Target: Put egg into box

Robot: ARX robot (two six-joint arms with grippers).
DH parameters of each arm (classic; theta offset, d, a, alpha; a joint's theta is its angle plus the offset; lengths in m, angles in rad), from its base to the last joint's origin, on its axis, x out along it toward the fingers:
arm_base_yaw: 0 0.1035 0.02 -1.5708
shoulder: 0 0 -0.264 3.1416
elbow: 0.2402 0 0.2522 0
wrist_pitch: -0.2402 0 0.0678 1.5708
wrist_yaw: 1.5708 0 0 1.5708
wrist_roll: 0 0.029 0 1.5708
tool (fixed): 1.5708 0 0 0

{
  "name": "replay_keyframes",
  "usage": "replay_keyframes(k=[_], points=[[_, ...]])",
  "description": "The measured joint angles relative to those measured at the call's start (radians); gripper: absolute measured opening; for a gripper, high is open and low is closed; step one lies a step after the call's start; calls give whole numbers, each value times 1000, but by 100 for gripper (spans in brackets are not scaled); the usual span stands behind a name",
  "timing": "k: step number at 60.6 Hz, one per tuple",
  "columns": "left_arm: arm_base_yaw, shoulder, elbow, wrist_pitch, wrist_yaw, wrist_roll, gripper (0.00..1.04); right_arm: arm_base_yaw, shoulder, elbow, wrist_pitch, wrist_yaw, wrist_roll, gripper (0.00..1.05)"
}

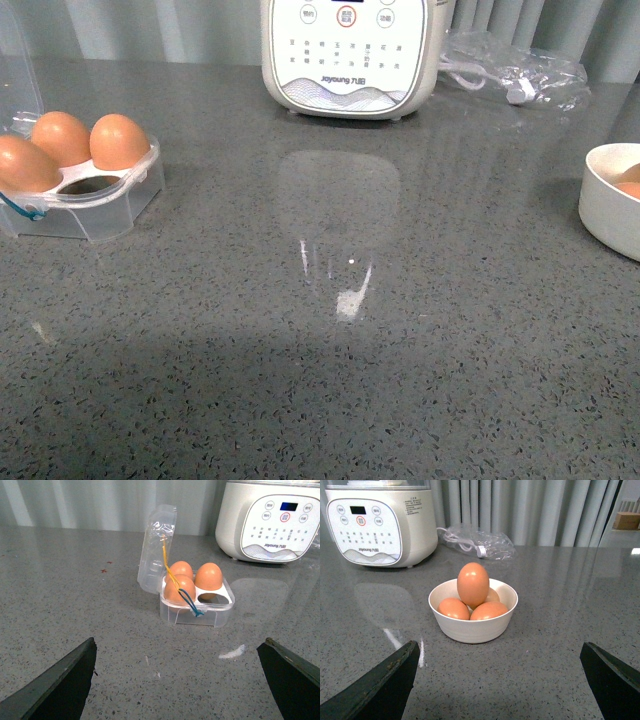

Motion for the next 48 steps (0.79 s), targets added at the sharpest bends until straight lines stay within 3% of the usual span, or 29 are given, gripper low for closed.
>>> replay_keyframes(k=[48], points=[[0,0,0,0,0,0,98,0,0,0,0,0,0,98]])
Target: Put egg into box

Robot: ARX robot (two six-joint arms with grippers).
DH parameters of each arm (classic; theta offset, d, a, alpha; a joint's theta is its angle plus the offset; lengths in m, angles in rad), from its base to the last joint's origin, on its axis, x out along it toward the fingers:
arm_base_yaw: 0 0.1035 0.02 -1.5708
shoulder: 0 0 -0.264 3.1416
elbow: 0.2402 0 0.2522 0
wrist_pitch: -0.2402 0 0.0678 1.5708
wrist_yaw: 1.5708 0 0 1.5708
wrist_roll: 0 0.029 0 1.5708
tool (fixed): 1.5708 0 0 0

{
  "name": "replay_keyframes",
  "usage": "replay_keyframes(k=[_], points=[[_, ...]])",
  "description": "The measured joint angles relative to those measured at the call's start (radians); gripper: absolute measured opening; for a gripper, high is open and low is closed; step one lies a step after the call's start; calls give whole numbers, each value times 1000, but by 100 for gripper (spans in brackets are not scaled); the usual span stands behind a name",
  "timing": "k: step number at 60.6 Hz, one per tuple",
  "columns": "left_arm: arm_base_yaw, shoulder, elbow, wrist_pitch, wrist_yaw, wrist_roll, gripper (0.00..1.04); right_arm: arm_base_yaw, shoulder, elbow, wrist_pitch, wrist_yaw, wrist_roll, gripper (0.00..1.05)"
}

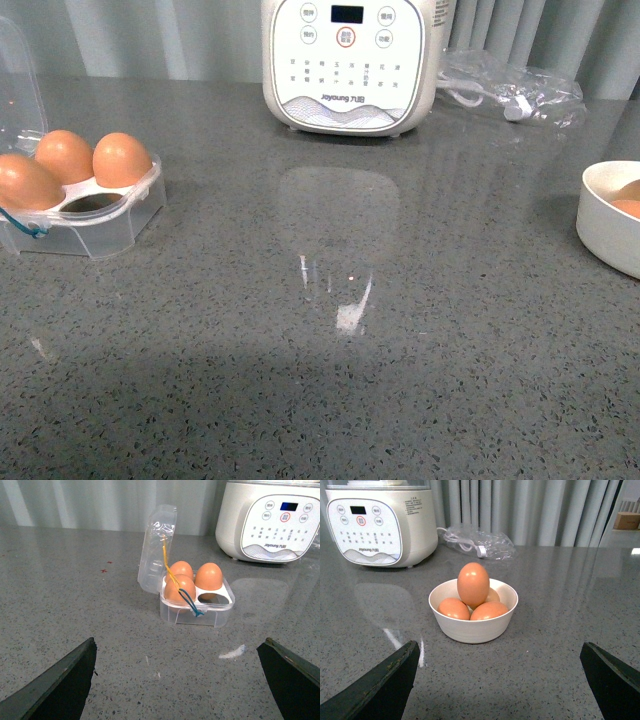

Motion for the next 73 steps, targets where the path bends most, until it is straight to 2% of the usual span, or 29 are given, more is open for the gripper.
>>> replay_keyframes(k=[19,20,24,27,32,41,46,57,62,73], points=[[0,0,0,0,0,0,98,0,0,0,0,0,0,98],[0,0,0,0,0,0,98,3,2,0,-3,11,2,98],[0,0,0,0,0,0,98,66,80,43,-42,225,65,98],[0,0,0,0,0,0,98,74,124,64,-8,265,76,98],[0,0,0,0,0,0,98,45,219,124,104,218,79,98],[0,0,0,0,0,0,98,-104,523,273,365,37,68,98],[0,0,0,0,0,0,98,-138,675,350,412,19,66,98],[0,0,0,0,0,0,98,-116,976,529,409,21,15,98],[0,0,0,0,0,0,98,-93,1044,569,432,53,-17,98],[0,0,0,0,0,0,98,-31,1154,644,381,25,-73,98]])
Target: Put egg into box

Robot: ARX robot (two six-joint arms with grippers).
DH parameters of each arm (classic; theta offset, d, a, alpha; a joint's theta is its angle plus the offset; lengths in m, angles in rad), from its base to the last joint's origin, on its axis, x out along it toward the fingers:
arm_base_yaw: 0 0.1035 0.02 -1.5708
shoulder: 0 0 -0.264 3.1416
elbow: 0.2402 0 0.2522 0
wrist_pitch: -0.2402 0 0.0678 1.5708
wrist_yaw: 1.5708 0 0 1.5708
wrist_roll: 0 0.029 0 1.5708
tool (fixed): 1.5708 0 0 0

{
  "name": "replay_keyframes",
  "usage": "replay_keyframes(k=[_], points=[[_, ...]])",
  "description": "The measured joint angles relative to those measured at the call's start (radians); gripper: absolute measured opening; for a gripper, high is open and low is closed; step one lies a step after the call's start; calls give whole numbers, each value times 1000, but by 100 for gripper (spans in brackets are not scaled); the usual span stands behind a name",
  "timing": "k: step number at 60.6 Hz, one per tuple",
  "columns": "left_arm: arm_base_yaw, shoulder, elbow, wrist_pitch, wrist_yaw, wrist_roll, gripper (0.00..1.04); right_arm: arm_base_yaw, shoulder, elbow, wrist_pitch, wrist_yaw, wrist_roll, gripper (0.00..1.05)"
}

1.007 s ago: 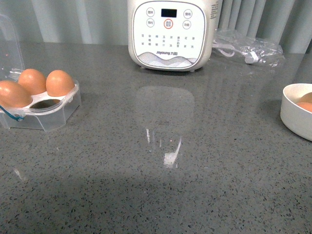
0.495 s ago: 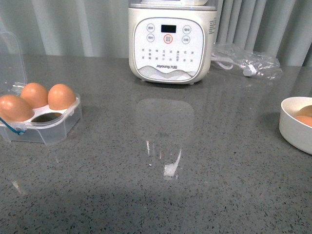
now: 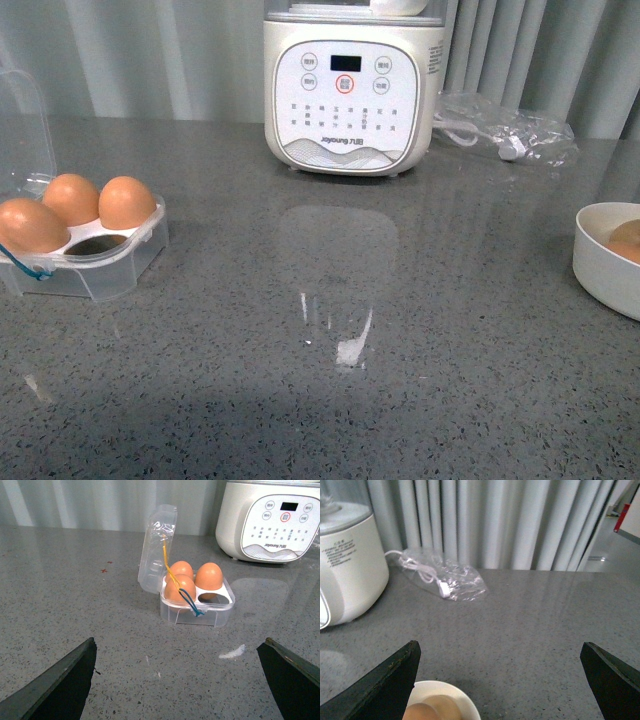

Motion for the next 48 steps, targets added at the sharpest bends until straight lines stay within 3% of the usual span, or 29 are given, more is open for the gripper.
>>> replay_keyframes(k=[20,48], points=[[0,0,0,0,0,0,98,54,122,26,-101,-93,-13,98],[0,0,0,0,0,0,98,9,216,26,-52,-209,3,98]])
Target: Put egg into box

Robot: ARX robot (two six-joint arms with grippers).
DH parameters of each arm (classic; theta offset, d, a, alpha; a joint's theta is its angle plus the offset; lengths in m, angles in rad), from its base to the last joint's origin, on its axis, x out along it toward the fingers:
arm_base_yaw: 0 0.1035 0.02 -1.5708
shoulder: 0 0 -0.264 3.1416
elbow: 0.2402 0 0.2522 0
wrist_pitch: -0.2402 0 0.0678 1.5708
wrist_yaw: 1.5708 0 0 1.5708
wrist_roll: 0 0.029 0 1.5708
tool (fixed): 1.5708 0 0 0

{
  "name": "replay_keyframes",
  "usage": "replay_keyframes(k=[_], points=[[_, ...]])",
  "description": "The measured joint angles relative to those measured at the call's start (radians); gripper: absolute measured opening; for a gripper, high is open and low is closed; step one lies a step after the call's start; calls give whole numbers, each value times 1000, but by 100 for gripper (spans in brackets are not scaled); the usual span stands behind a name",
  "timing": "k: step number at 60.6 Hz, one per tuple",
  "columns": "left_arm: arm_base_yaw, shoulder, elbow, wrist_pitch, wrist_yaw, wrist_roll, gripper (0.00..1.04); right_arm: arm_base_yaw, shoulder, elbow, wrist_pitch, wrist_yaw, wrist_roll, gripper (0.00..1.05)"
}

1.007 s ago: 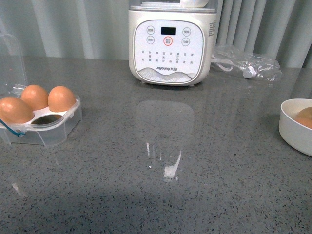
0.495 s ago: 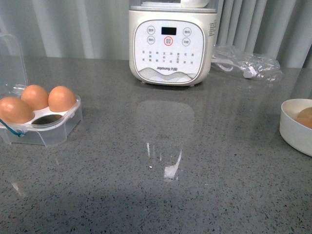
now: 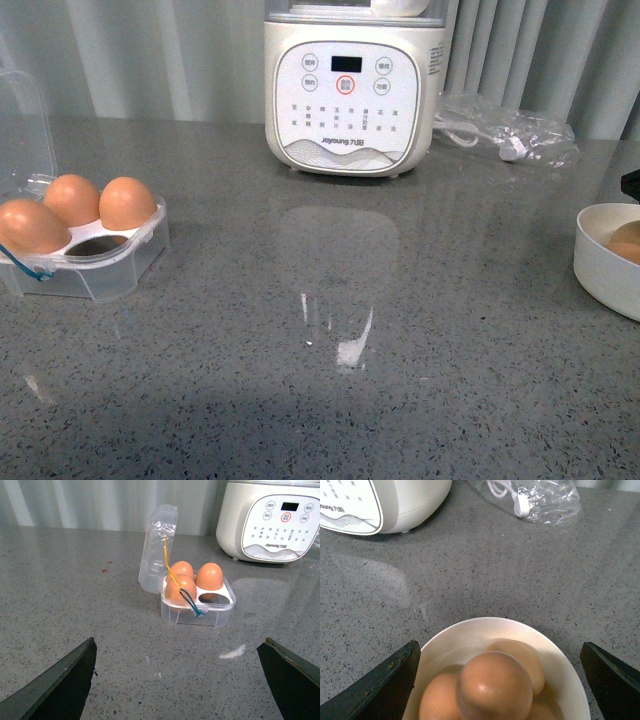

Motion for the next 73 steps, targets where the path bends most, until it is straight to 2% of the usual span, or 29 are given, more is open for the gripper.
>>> replay_keyframes(k=[36,49,59,73], points=[[0,0,0,0,0,0,98,-15,64,-26,54,-36,2,98],[0,0,0,0,0,0,98,-17,63,-39,57,-35,-13,70],[0,0,0,0,0,0,98,-19,59,-42,56,-41,-24,44],[0,0,0,0,0,0,98,-17,20,-44,41,-36,-31,43]])
